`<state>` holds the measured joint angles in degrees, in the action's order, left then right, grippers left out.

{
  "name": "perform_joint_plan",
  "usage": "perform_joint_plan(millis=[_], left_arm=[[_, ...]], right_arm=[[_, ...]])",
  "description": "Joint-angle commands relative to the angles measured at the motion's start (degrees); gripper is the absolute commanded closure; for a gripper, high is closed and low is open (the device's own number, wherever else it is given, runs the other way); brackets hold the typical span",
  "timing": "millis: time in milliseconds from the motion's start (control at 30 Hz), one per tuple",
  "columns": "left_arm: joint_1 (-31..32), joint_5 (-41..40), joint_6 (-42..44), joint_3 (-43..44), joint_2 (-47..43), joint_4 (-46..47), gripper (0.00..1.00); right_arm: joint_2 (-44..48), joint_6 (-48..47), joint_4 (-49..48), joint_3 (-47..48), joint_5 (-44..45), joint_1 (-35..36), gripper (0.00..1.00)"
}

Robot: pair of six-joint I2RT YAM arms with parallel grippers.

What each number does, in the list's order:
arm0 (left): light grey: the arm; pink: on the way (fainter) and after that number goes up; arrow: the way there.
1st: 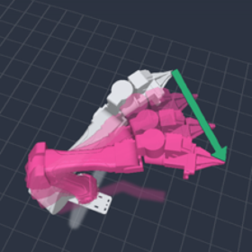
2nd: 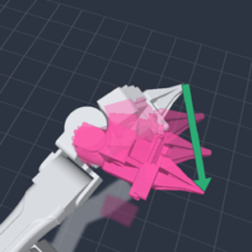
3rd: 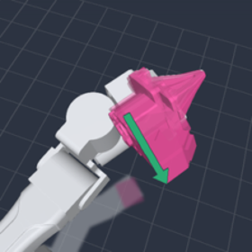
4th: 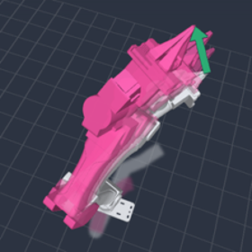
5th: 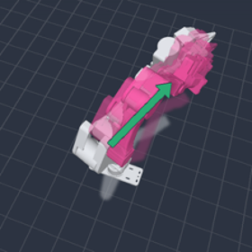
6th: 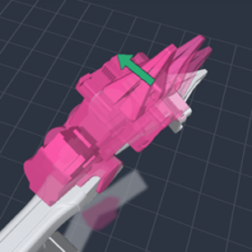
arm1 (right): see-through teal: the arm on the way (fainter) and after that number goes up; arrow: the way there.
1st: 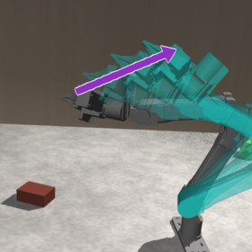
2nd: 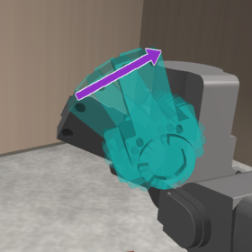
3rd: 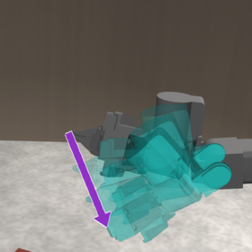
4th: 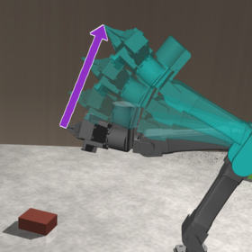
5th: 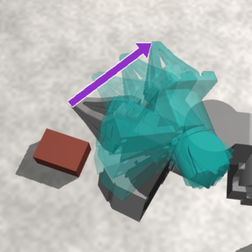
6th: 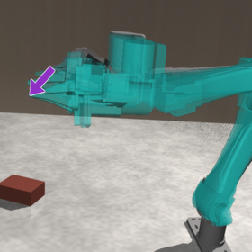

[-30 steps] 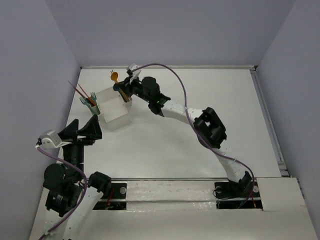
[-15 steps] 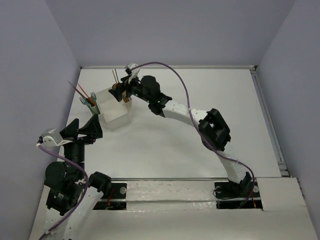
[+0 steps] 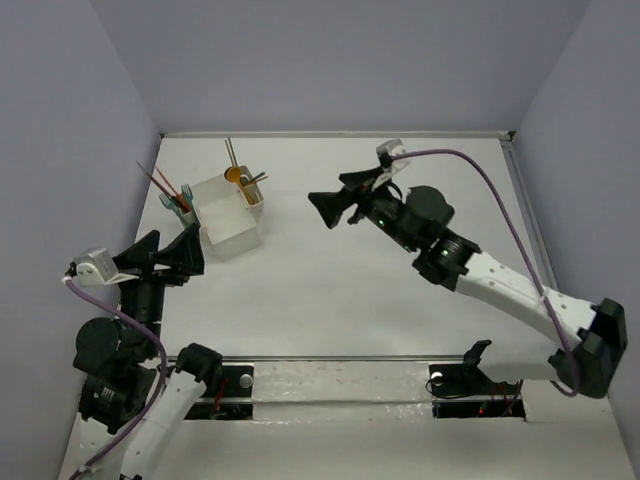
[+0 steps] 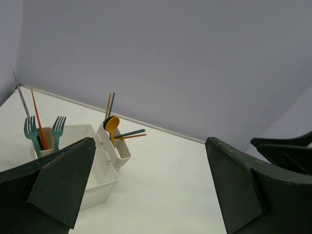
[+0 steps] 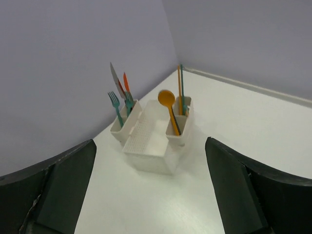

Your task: Sort the eating utensils into containers

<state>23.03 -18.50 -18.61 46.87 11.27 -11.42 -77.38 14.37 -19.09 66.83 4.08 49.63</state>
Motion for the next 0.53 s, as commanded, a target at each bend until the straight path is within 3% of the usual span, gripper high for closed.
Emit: perform_joint_plan(millis=[0,67,233,333,500], left_arm=[[-0.3,3.6,-1.7,4.9,1.4,-1.6,0.01],[-0.3,4.5,-1.8,5.5,1.0,-2.9,0.01],[-0.3,5.6,-2.0,6.0,0.2,-5.5,0.01],[-0.3,7.2,-3.8,4.6,-0.1,-5.9,0.01],[-0.3,8.9,-5.6,2.3,0.4,-3.8,0.01]], right_arm=[[21.7,4.7,11.8,-14.4,8.6,0.5,0.0],[34.4,6.2,17.8,-19.8,10.6,0.5,0.0],[49.4,8.6,33.8,-22.1,16.5,0.5,0.0],[53.6,10.8,41.3,-22.9,18.2,0.5,0.0],[55.5,11.3,40.2,-24.2,18.3,0.5,0.0]])
